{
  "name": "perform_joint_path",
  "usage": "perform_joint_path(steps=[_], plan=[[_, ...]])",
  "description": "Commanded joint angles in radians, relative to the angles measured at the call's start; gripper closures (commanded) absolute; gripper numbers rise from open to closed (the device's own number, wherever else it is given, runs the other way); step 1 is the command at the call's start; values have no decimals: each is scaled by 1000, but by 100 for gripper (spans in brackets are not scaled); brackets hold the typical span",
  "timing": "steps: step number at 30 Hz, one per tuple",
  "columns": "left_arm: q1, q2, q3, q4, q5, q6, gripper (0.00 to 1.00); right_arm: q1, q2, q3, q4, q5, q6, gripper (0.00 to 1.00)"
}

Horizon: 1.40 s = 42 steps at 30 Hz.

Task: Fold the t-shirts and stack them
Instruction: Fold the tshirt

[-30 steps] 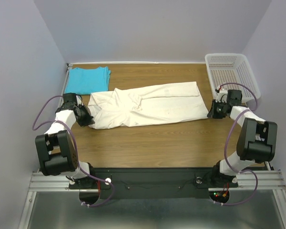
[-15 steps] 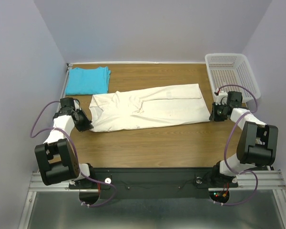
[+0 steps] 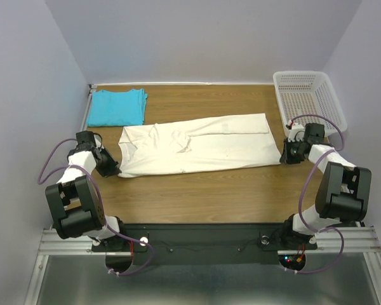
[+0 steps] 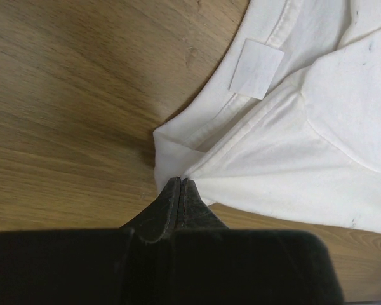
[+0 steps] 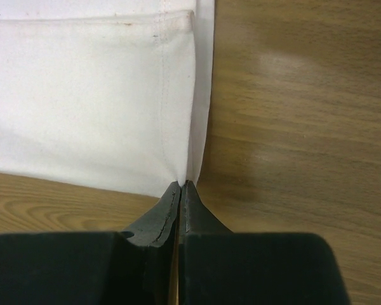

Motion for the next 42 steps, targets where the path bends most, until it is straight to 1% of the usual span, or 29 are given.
perform_joint_path(steps=[1, 4, 9, 12, 16, 17, 19, 22, 27, 28, 29, 30, 31, 32, 34, 35, 36, 37, 38, 39, 40, 42], plan=[[30, -38, 30, -20, -46, 0, 100, -28, -61, -20, -30, 13, -74, 99], [30, -50, 18, -25, -37, 6, 100, -26, -83, -24, -79, -58, -126, 99], [30, -24, -12, -5, 11, 9, 100, -26, -95, -38, -139, -87, -189, 99], [32, -12, -14, 0, 12, 9, 100, -26, -95, -49, -151, -76, -204, 99], [33, -33, 4, -9, -14, 6, 100, -26, -105, -58, -174, -69, -229, 99], [35, -73, 6, -9, -29, -4, 100, -26, -109, -59, -188, -66, -242, 99], [35, -102, 6, -5, -40, -14, 100, -26, -117, -61, -206, -61, -258, 100], [35, -122, 0, -23, -35, -20, 100, -26, -155, -72, -251, -43, -298, 99], [36, -162, -42, -26, -12, -32, 100, -26, -207, -96, -278, -15, -324, 99], [36, -164, -39, -29, -8, -34, 100, -26, -210, -98, -279, -13, -327, 98], [36, -159, -37, -26, -2, -37, 100, -26, -215, -101, -282, -15, -333, 94], [36, -153, -34, -28, 5, -35, 98, -26, -215, -102, -288, -15, -335, 89], [35, -138, -26, -35, 9, -32, 89, -26, -216, -101, -289, -16, -336, 78], [36, -132, -26, -39, 12, -31, 83, -26, -217, -99, -292, -16, -338, 72], [35, -127, -28, -48, 18, -26, 74, -26, -226, -89, -302, -3, -338, 59], [35, -139, -26, -57, 14, -25, 66, -26, -233, -83, -305, 13, -335, 52], [36, -153, -25, -60, 8, -25, 58, -26, -255, -70, -306, 22, -332, 49], [36, -186, -19, -66, -15, -29, 48, -26, -267, -61, -306, 33, -322, 42], [38, -208, -11, -68, -26, -31, 44, -26, -279, -50, -309, 36, -319, 40], [39, -231, 4, -66, -41, -28, 37, -26, -305, -27, -312, 33, -316, 38], [39, -274, 12, -66, -53, -28, 33, -26, -315, -14, -314, 30, -312, 35], [38, -319, 43, -59, -73, -22, 30, -26, -327, 16, -334, -10, -301, 34]])
